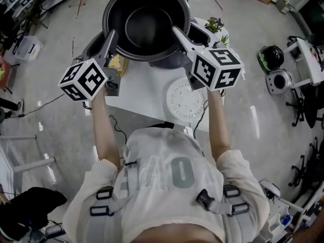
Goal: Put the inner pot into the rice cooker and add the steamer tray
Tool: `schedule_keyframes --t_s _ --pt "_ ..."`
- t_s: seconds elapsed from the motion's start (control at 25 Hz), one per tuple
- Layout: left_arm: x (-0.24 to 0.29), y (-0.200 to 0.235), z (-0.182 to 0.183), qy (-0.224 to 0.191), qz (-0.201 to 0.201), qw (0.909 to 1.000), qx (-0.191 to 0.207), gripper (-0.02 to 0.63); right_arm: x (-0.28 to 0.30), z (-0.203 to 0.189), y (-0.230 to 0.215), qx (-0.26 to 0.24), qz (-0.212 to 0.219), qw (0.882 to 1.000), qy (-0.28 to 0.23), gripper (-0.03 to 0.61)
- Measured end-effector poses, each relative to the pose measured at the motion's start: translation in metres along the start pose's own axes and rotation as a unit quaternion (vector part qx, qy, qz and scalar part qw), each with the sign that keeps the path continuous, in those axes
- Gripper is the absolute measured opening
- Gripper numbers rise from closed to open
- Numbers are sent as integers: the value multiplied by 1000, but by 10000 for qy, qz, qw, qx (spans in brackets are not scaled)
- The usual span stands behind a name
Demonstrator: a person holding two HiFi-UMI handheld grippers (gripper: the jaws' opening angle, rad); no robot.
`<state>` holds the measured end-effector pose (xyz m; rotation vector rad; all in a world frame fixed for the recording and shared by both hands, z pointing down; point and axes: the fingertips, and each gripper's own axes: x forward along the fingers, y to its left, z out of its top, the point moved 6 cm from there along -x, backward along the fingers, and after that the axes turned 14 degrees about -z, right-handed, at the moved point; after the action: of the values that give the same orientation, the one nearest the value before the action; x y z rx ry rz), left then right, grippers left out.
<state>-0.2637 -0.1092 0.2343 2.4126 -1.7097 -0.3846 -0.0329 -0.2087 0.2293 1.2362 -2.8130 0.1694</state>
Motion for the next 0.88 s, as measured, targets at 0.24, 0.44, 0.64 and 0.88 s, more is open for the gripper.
schedule_keyframes --t_s 0.24,0.44,0.64,0.88 --pt "54 5 -7 279 -137 9994 124 117 21 -2 -43 175 -122 9994 261 193" --pt "94 11 -14 690 -190 9971 238 121 37 -9 -73 282 -347 9975 543 193" --pt "122 20 -29 992 -198 9947 161 121 52 -23 -95 465 -437 9943 860 193" --pt "134 35 -55 1245 -72 9922 37 121 68 -50 -106 571 -449 9897 1231 193"
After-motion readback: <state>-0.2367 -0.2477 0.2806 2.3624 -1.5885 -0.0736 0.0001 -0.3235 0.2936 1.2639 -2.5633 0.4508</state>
